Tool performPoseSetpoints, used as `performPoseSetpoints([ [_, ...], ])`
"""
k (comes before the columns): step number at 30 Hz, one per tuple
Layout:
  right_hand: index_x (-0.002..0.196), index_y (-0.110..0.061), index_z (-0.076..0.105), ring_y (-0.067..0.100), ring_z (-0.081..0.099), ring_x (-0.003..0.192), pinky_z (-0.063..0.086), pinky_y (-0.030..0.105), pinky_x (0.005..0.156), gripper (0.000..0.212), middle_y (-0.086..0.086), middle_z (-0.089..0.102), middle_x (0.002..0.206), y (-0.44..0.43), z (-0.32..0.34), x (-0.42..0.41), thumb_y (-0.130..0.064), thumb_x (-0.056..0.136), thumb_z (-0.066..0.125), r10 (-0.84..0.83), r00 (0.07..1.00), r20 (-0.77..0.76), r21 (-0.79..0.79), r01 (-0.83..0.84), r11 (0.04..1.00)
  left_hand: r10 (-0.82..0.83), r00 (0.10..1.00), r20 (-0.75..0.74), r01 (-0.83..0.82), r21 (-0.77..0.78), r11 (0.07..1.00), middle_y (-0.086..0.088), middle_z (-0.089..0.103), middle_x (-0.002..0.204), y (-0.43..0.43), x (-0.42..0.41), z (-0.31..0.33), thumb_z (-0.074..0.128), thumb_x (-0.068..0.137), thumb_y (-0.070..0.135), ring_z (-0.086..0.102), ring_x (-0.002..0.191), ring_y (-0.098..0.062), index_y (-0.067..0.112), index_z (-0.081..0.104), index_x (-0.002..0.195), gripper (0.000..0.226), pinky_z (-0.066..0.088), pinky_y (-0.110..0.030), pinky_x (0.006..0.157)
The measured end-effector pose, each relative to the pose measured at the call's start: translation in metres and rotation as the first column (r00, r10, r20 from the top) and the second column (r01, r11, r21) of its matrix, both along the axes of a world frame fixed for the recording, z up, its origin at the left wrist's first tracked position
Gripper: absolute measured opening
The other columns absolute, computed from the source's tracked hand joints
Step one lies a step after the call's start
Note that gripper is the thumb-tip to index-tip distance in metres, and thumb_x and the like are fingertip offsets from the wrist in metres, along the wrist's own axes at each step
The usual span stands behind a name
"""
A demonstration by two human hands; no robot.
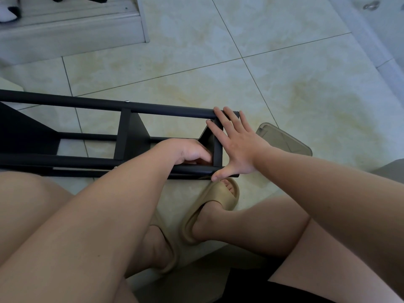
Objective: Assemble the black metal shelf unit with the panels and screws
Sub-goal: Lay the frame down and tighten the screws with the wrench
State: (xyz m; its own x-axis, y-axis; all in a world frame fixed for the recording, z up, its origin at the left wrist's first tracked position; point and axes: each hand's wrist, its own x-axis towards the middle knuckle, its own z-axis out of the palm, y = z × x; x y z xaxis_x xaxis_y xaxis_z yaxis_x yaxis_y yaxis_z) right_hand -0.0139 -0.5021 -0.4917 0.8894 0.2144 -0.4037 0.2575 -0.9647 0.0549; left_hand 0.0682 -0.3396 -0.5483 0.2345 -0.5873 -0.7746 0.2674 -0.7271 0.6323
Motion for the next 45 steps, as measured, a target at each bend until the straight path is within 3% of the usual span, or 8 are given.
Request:
performPoseSetpoints([
  [7, 0.160, -0.016, -0.013, 0.037, -0.024, 0.152, -0.014, 0.055, 0.121, 0.148, 0.016, -0.027, 0.164, 0.000, 0.000, 0.000, -0.107, 0.050, 0.025, 0.001, 1.000, 0.002, 0.001, -0.001, 1.000, 0.000, 0.999, -0.047, 0.001, 0.015, 1.000, -0.003, 0.073, 0.084, 0.002, 0.000, 0.002, 0.068, 0.078, 0.019, 0.065, 0.086, -0.023, 0.014, 0.076, 0.092, 0.017, 0.050, -0.037, 0.087],
  [10, 0.161, -0.016, -0.012, 0.037, -0.024, 0.152, -0.015, 0.054, 0.120, 0.148, 0.016, -0.027, 0.164, 0.000, 0.000, 0.000, -0.107, 0.051, 0.028, 0.000, 1.000, 0.003, 0.005, 0.000, 1.000, -0.007, 0.999, -0.047, 0.009, 0.046, 0.999, -0.009, 0.074, 0.093, 0.001, -0.001, 0.003, 0.070, 0.072, 0.025, 0.067, 0.093, -0.029, 0.007, 0.074, 0.106, 0.038, 0.048, -0.046, 0.101],
  [15, 0.161, -0.016, -0.013, 0.037, -0.025, 0.152, -0.016, 0.054, 0.120, 0.148, 0.016, -0.027, 0.164, 0.000, 0.000, 0.000, -0.106, 0.051, 0.028, -0.003, 1.000, 0.002, 0.009, 0.003, 1.000, -0.012, 0.998, 0.055, 0.009, 0.055, 0.998, -0.013, 0.072, 0.115, -0.001, -0.002, 0.003, 0.065, 0.081, 0.018, 0.063, 0.116, -0.032, 0.008, 0.074, 0.108, 0.030, 0.046, -0.047, 0.107],
  [22, 0.161, -0.016, -0.014, 0.036, -0.026, 0.151, -0.015, 0.054, 0.121, 0.148, 0.016, -0.028, 0.164, 0.000, 0.000, 0.000, -0.106, 0.051, 0.028, -0.002, 1.000, -0.004, 0.009, 0.002, 1.000, 0.009, 1.000, 0.010, -0.009, -0.002, 1.000, -0.001, 0.073, 0.086, 0.000, -0.001, 0.002, 0.063, 0.082, 0.010, 0.066, 0.081, -0.016, 0.015, 0.076, 0.090, 0.016, 0.050, -0.026, 0.074],
  [30, 0.160, -0.016, -0.014, 0.036, -0.026, 0.151, -0.013, 0.055, 0.122, 0.148, 0.015, -0.029, 0.164, 0.001, 0.001, -0.001, -0.106, 0.051, 0.028, -0.004, 1.000, -0.011, 0.003, 0.004, 1.000, 0.017, 0.997, -0.069, -0.012, 0.075, 0.997, -0.007, 0.075, 0.087, 0.001, -0.001, 0.006, 0.069, 0.084, 0.022, 0.067, 0.083, -0.025, 0.011, 0.075, 0.095, 0.017, 0.052, -0.035, 0.086],
  [37, 0.161, -0.015, -0.013, 0.037, -0.024, 0.152, -0.012, 0.056, 0.122, 0.148, 0.016, -0.027, 0.164, 0.000, 0.002, 0.000, -0.106, 0.052, 0.029, -0.007, 1.000, -0.006, 0.013, 0.007, 1.000, 0.001, 0.999, 0.032, -0.003, 0.068, 0.998, -0.022, 0.071, 0.110, -0.001, -0.003, 0.010, 0.067, 0.080, 0.016, 0.063, 0.090, -0.028, -0.001, 0.071, 0.111, 0.035, 0.047, -0.051, 0.105],
  [42, 0.161, -0.016, -0.013, 0.037, -0.024, 0.152, -0.013, 0.055, 0.122, 0.147, 0.016, -0.027, 0.164, 0.000, 0.001, -0.001, -0.106, 0.052, 0.028, -0.008, 1.000, -0.010, 0.019, 0.008, 1.000, 0.002, 1.000, 0.022, -0.003, 0.054, 0.999, -0.021, 0.070, 0.113, 0.000, -0.004, 0.013, 0.069, 0.067, 0.021, 0.065, 0.093, -0.028, 0.002, 0.073, 0.108, 0.046, 0.047, -0.048, 0.103],
  [45, 0.161, -0.016, -0.013, 0.037, -0.024, 0.152, -0.012, 0.055, 0.122, 0.147, 0.016, -0.027, 0.164, 0.000, 0.001, 0.000, -0.106, 0.052, 0.027, -0.008, 1.000, -0.011, 0.018, 0.008, 1.000, 0.010, 1.000, 0.023, -0.011, 0.044, 0.999, -0.018, 0.073, 0.106, 0.001, -0.003, 0.012, 0.067, 0.077, 0.013, 0.065, 0.090, -0.026, 0.004, 0.075, 0.103, 0.029, 0.050, -0.043, 0.099],
])
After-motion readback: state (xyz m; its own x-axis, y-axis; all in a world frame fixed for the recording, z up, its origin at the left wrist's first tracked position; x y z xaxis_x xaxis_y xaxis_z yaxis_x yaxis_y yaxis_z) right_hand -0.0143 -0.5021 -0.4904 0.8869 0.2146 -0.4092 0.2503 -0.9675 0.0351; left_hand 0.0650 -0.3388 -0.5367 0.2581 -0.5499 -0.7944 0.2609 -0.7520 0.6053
